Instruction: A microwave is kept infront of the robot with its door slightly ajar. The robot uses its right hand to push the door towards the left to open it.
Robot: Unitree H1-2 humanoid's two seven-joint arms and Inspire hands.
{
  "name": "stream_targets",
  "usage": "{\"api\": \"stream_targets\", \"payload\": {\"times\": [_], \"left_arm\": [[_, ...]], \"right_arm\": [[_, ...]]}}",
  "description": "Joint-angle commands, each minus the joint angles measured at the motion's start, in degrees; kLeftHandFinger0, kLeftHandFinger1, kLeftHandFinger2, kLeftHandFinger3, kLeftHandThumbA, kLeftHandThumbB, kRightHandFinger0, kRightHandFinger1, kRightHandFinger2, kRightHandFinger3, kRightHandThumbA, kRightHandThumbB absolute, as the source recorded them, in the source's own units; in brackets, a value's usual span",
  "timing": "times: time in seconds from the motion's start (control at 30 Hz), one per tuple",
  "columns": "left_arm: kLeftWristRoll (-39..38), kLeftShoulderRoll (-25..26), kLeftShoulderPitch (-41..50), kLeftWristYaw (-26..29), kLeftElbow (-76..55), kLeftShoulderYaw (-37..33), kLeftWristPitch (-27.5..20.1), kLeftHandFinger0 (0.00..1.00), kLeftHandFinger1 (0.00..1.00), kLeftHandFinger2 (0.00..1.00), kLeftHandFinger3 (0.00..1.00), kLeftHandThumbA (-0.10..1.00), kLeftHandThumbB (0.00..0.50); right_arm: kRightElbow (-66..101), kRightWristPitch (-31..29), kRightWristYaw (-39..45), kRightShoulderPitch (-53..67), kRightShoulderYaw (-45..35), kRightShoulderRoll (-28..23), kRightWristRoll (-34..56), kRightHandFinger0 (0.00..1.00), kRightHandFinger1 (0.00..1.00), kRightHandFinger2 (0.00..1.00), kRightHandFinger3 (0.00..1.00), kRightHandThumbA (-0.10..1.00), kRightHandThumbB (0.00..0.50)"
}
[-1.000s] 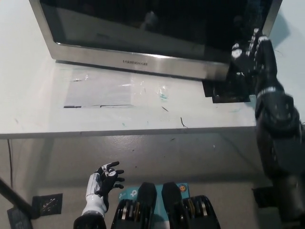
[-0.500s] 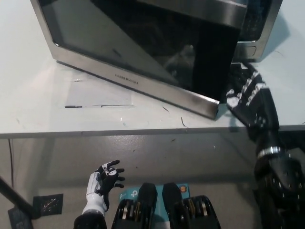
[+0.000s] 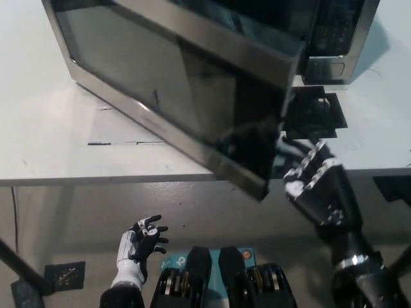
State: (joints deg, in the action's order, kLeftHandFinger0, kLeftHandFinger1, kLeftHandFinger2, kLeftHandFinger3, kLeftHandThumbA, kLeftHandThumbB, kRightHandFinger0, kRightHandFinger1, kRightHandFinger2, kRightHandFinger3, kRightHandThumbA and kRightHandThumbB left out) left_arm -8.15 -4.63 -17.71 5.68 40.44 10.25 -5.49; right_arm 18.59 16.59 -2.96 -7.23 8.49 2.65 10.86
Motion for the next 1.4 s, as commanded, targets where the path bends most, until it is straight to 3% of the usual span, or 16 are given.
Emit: {"api": "stream_targets", "payload": {"times": [0.0,0.27,0.57,0.8,0.93,1.07,1.2,1.37], "left_arm": [[0.54,0.13,-1.42,0.56,-0.23,-0.47,-1.69,0.32,0.36,0.45,0.55,0.05,0.0],[-0.46,0.02,-1.83,0.12,0.27,-0.02,-1.55,0.33,0.37,0.45,0.52,0.03,0.012],[-0.65,-0.06,-1.97,0.31,0.75,0.17,-2.16,0.29,0.34,0.41,0.5,0.03,0.004],[-0.39,0.0,-1.99,0.01,1.01,-0.15,-2.77,0.3,0.36,0.43,0.49,0.04,0.0],[0.59,0.07,-1.68,0.87,0.52,-0.53,-2.54,0.3,0.36,0.44,0.51,0.06,0.0],[0.18,-0.09,-1.64,0.97,0.13,-0.24,-1.83,0.31,0.36,0.44,0.53,0.05,0.0],[-0.14,-0.18,-1.7,0.87,0.22,-0.01,-1.89,0.27,0.33,0.41,0.52,0.02,0.0],[0.1,-0.24,-1.95,1.37,0.17,0.0,-1.88,0.28,0.34,0.41,0.5,0.03,0.001]], "right_arm": [[1.17,0.47,4.09,0.77,3.77,2.81,2.23,0.56,0.74,0.78,0.88,0.38,0.134],[2.39,0.98,4.64,4.55,5.86,4.24,2.37,0.55,0.72,0.77,0.87,0.43,0.17],[1.97,-0.61,5.96,6.61,7.09,3.48,1.41,0.56,0.76,0.85,0.92,0.42,0.135],[2.66,0.26,5.31,6.46,5.78,3.0,1.3,0.54,0.75,0.82,0.91,0.42,0.149],[3.19,-0.7,5.64,6.62,3.29,1.37,2.59,0.56,0.75,0.82,0.91,0.4,0.133],[3.84,-0.1,4.61,7.04,-0.78,-0.31,2.95,0.55,0.77,0.82,0.89,0.4,0.155],[2.21,-1.89,5.17,8.06,-5.81,-2.83,4.14,0.59,0.78,0.86,0.91,0.36,0.124],[-2.46,-4.81,4.3,9.55,-12.94,-5.51,4.41,0.62,0.79,0.84,0.93,0.38,0.168]]}}
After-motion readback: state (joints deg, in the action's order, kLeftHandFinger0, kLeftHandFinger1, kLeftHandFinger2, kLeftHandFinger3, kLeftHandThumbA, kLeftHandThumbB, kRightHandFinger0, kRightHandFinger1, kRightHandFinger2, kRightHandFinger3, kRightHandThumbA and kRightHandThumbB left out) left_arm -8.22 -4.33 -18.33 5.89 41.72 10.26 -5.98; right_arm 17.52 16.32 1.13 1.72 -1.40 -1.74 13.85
